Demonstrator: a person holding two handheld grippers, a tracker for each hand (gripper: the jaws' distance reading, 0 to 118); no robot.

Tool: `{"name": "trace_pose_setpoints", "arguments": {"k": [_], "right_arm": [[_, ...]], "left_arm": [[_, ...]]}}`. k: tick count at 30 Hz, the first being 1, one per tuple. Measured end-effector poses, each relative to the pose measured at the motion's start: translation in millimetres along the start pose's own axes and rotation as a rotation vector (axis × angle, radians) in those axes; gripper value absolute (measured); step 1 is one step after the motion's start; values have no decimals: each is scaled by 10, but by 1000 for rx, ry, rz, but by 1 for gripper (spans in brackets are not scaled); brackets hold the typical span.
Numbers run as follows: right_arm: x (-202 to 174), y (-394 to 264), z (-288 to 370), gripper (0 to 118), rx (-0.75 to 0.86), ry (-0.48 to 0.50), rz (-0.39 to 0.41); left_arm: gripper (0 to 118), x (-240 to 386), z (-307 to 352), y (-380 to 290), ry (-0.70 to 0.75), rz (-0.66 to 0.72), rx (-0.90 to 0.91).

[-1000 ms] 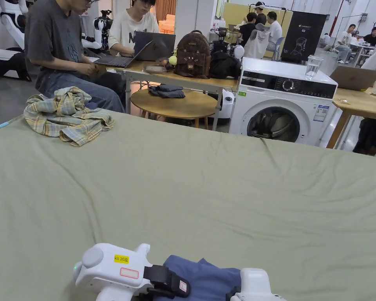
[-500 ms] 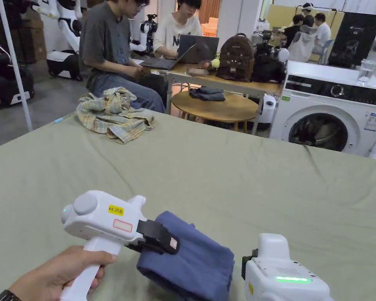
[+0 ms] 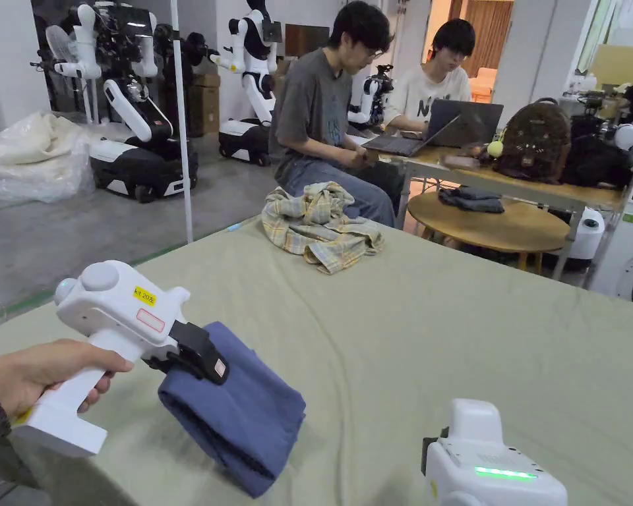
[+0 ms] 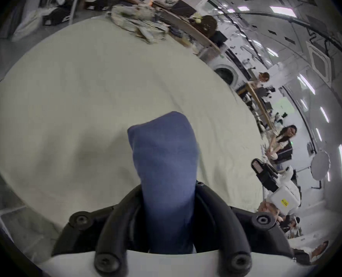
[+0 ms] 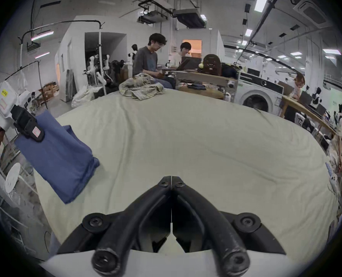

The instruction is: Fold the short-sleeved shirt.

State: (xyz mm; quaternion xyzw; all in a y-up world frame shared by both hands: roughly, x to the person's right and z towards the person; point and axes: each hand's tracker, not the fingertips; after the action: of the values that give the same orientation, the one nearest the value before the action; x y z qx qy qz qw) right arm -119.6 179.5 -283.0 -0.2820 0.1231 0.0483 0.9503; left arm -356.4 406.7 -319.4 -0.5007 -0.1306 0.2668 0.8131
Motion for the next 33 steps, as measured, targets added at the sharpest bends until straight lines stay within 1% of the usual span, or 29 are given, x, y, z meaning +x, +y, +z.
{"name": "trace_pose_setpoints", "arguments": {"k": [3,5,7,12,16,17,18,21,22,23,25,27,28,31,33], "right_arm": [[-111,9,-46,0,-5,19,13],[-141,-2,-74,0,-13,25,17],[-142,-29,-92,0,-25,29,20],[-137,-90,-170,0,-50,26,18],[-144,-115,-193,0,-65,25,17],[-146,-116,-198,0,-68,26,18],[-147,-117,-199,0,-70,25,20],[-152,-109,-187,0,-67,28,23],[-148,-99,-178,0,-65,27,24],[-148,-87,-170,0,-63,27,25],[-139,-71,-149,0,-56,28,25],[-133,-59,-143,0,-48,31,27],[-131,-51,-142,0,-46,25,26],[-78,-50,-101,0,-36,30,12],[-29,-54,-73,0,-26,17,4]], "left_arm": [[19,-332,43,264,48,64,-4],[19,-467,39,362,80,84,-6],[19,-605,-127,462,158,105,-26],[19,-750,-679,377,349,56,-69],[19,-780,-939,397,373,62,-59],[19,-793,-1091,342,416,49,-56],[19,-791,-1149,321,428,42,-57],[38,-915,-1357,253,523,0,-57],[46,-922,-1387,263,550,-6,-37],[48,-930,-1386,306,579,-4,-25],[48,-902,-1246,349,584,-9,10],[48,-861,-1234,316,635,-45,68],[48,-824,-1186,285,636,-68,100],[48,-512,-988,14,543,-136,144],[48,-316,-1059,-280,509,-188,154]]}}
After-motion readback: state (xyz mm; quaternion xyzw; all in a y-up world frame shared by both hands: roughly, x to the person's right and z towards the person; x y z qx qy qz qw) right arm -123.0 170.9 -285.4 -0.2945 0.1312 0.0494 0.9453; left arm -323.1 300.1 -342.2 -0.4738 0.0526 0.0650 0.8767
